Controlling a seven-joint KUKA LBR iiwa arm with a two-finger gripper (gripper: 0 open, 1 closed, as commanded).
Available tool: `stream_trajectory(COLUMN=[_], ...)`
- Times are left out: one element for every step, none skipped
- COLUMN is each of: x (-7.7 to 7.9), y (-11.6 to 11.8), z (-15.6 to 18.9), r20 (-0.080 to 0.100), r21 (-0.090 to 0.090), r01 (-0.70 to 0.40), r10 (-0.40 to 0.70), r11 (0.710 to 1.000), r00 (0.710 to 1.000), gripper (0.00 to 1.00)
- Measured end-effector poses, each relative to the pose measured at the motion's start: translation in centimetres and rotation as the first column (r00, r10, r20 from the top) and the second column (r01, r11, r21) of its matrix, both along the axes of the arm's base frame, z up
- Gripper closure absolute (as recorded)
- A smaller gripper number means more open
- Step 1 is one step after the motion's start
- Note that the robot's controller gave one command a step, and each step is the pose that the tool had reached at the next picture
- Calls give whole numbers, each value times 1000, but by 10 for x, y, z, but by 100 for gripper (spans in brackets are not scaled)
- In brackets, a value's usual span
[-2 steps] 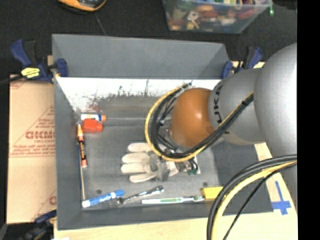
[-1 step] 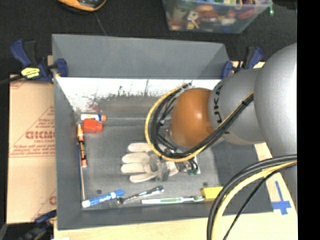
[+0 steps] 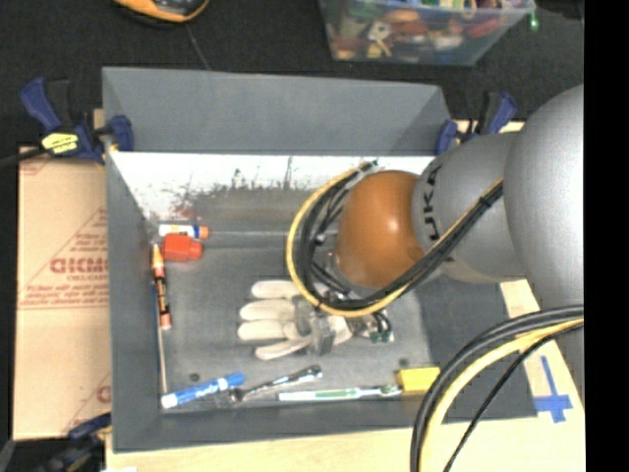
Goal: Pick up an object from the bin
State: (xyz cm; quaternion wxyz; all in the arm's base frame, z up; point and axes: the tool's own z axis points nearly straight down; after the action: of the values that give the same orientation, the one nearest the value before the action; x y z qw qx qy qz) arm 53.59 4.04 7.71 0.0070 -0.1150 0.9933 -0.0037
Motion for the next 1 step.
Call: stream_trajectory(x=[-1], y=[0], z=[23], r20=[-5], r21=[-1], r01=[0], r10=[0], r11=[1000], r00=[1000], gripper=[100])
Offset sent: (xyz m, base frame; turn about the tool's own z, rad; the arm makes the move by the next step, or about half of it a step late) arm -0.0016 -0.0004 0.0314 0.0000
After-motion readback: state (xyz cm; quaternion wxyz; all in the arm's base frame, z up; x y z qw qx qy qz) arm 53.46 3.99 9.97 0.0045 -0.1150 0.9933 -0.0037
